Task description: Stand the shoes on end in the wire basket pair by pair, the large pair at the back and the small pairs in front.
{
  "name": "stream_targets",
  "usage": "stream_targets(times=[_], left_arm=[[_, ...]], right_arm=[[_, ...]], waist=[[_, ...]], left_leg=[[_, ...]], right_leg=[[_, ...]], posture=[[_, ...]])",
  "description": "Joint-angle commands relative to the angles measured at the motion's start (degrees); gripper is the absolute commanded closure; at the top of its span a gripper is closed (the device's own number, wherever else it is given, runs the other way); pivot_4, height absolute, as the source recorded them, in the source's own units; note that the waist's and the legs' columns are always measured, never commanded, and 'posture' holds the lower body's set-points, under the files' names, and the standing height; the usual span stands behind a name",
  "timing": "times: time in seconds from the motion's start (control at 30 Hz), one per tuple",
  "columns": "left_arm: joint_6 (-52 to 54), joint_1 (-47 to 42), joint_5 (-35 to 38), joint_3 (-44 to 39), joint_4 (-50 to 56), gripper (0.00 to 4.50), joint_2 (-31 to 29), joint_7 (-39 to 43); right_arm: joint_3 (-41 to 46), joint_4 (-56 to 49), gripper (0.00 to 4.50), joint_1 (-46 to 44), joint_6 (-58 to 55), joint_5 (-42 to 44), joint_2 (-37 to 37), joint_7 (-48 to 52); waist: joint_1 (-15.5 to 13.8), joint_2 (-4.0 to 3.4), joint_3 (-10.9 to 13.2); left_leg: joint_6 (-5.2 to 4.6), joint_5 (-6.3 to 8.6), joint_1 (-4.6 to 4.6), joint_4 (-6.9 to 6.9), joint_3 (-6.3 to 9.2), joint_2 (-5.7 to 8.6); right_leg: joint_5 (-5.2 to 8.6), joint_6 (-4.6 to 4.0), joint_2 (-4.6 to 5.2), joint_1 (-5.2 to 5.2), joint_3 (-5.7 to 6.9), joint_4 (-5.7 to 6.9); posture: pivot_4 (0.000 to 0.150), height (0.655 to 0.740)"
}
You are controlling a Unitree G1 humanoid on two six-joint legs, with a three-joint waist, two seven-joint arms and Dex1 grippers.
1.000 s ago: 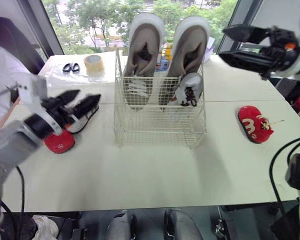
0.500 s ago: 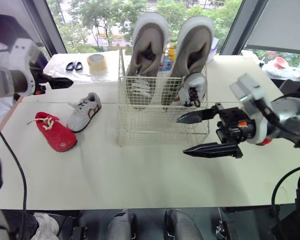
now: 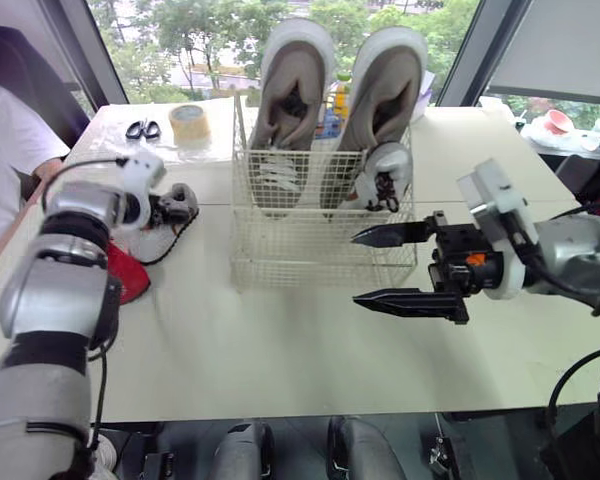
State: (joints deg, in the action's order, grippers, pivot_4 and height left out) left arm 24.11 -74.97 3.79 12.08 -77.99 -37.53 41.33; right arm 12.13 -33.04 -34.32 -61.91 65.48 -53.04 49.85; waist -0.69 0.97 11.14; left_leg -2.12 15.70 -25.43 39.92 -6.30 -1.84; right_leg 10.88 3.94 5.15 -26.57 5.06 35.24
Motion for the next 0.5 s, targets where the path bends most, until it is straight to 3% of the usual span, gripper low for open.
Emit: stream_targets(times=[0.03,0.1,0.17,0.4,0.5], left_arm=[[-0.6,-0.4,-2.5,-2.9,-0.4,2.84,-0.1,-2.2],[-0.5,-0.9,-3.0,-4.5,-0.2,3.65,0.2,-1.9],[-0.6,-2.1,-2.9,-6.5,0.1,4.18,-0.1,-1.3],[-3.6,-10.2,2.6,-17.9,4.0,4.26,-3.3,-4.6],[-5.3,-10.1,10.4,-28.0,17.0,4.26,-3.2,-10.9]], right_arm=[[3.3,-1.9,0.0,0.4,0.0,3.4,-1.5,-2.5],[3.8,-2.2,0.0,1.0,0.2,4.5,-1.8,-4.1],[3.7,-2.2,0.0,1.1,0.6,5.2,-1.8,-4.9],[1.8,0.0,0.0,-0.2,2.5,4.1,-1.9,-3.2],[1.6,3.0,0.0,-2.7,2.8,5.3,-1.4,-2.1]], waist=[[0.0,0.0,0.0],[-0.1,0.01,0.0],[-0.1,0.01,0.0],[-0.1,0.21,0.1],[0.0,0.21,0.1]], left_leg=[[-0.02,0.01,0.06,0.02,0.0,0.01],[-0.04,0.03,0.06,0.07,0.01,0.02],[-0.05,0.03,0.06,0.09,0.01,0.03],[-0.05,0.03,-0.04,0.15,0.07,0.04],[-0.09,0.05,-0.04,0.15,0.05,0.06]], right_leg=[[0.0,0.0,0.03,0.06,0.0,0.0],[0.0,0.0,0.06,0.1,0.0,0.0],[-0.01,-0.01,0.09,0.11,0.01,0.0],[-0.02,0.0,0.08,0.09,0.08,0.01],[-0.05,0.06,0.13,0.09,0.07,-0.01]], posture=[[0.15,0.74],[0.15,0.74],[0.15,0.74],[0.15,0.74],[0.15,0.74]])
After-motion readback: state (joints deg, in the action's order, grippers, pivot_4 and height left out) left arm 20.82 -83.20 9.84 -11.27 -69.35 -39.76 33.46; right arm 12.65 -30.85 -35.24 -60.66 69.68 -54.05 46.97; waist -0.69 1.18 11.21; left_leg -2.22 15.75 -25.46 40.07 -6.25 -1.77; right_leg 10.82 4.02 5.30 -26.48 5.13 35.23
